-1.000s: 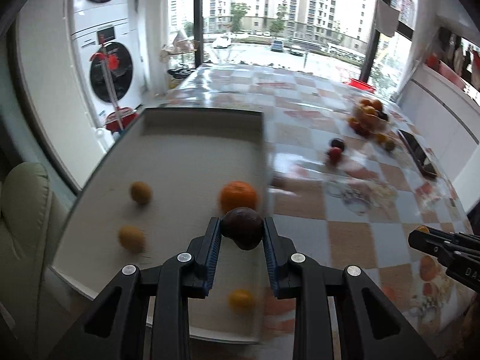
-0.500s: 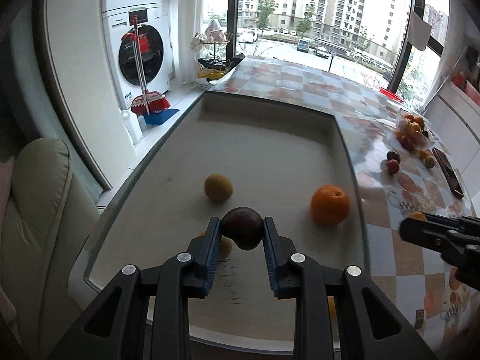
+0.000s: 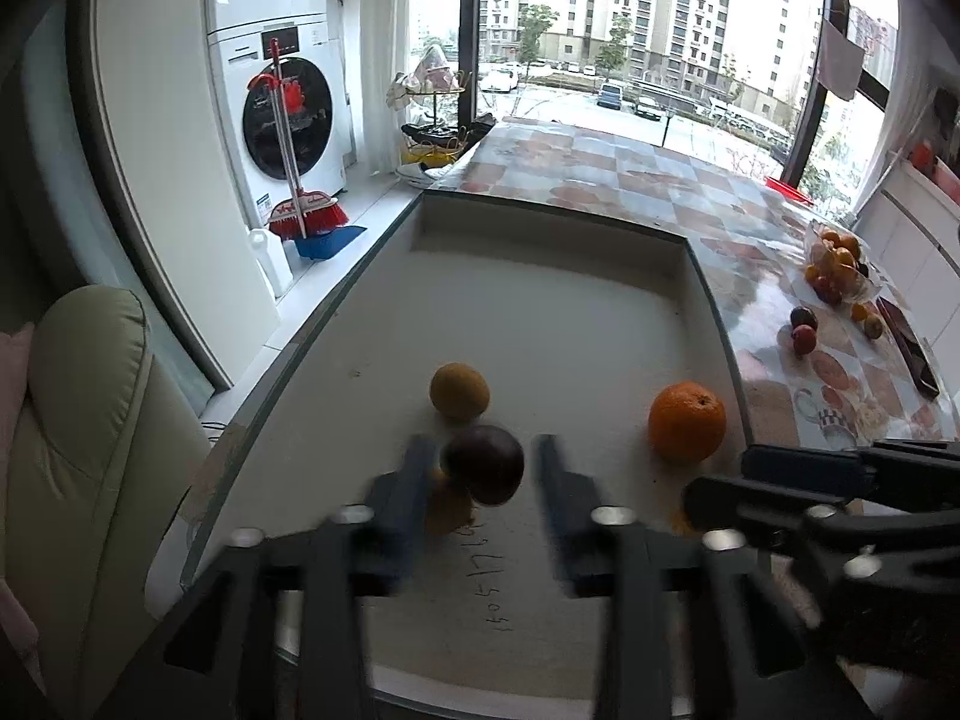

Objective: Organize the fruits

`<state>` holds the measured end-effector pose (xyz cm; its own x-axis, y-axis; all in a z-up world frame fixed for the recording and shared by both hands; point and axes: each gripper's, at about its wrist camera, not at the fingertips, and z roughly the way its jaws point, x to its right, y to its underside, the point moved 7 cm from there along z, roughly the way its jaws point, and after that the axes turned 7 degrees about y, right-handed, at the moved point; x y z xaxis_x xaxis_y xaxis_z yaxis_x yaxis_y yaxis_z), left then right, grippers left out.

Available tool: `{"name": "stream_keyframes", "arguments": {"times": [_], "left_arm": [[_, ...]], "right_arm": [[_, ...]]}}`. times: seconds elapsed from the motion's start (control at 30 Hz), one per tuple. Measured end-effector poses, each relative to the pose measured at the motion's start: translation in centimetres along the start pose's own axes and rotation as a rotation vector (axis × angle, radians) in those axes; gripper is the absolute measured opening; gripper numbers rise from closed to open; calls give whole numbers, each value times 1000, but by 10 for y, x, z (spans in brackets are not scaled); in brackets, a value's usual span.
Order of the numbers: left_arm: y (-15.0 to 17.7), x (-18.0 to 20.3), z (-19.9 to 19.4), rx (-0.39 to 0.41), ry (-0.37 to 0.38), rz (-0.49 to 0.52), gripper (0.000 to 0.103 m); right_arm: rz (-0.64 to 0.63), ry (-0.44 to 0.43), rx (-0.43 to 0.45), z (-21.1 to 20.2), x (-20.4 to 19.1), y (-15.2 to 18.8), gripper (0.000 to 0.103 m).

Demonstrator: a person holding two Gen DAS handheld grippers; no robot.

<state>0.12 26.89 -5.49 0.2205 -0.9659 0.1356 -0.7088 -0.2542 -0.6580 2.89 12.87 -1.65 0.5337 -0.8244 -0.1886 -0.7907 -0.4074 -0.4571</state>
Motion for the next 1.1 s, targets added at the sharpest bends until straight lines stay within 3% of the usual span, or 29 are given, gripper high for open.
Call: {"name": "stream_keyframes", "arguments": {"times": [0.03, 0.07, 0.13, 0.3, 0.43, 0.67, 0.8, 1.0, 1.1], "left_arm": [[0, -3, 0, -1, 0, -16, 82], [0, -7, -1, 8, 7, -42, 85], [0, -10, -1, 5, 28, -74, 85], [2, 0, 0, -18, 27, -59, 85], [1, 25, -5, -16, 66, -13, 85], [0, 95, -14, -21, 177, 111, 85], [8, 142, -11, -37, 223, 206, 85], [36, 197, 22, -146, 227, 312, 85], [40, 212, 37, -154, 202, 346, 85]], "right_arm": [[10, -5, 10, -3, 2, -2, 53], [18, 21, 18, -8, 8, -4, 69], [31, 33, 42, -16, 16, -6, 82], [106, 65, 73, -35, 52, -3, 85], [182, 131, 67, -41, 89, 14, 103], [298, 247, 25, -46, 162, 55, 103], [333, 359, 27, -56, 203, 77, 103], [398, 484, 50, -71, 259, 100, 103], [384, 551, 74, -78, 278, 109, 103]]}}
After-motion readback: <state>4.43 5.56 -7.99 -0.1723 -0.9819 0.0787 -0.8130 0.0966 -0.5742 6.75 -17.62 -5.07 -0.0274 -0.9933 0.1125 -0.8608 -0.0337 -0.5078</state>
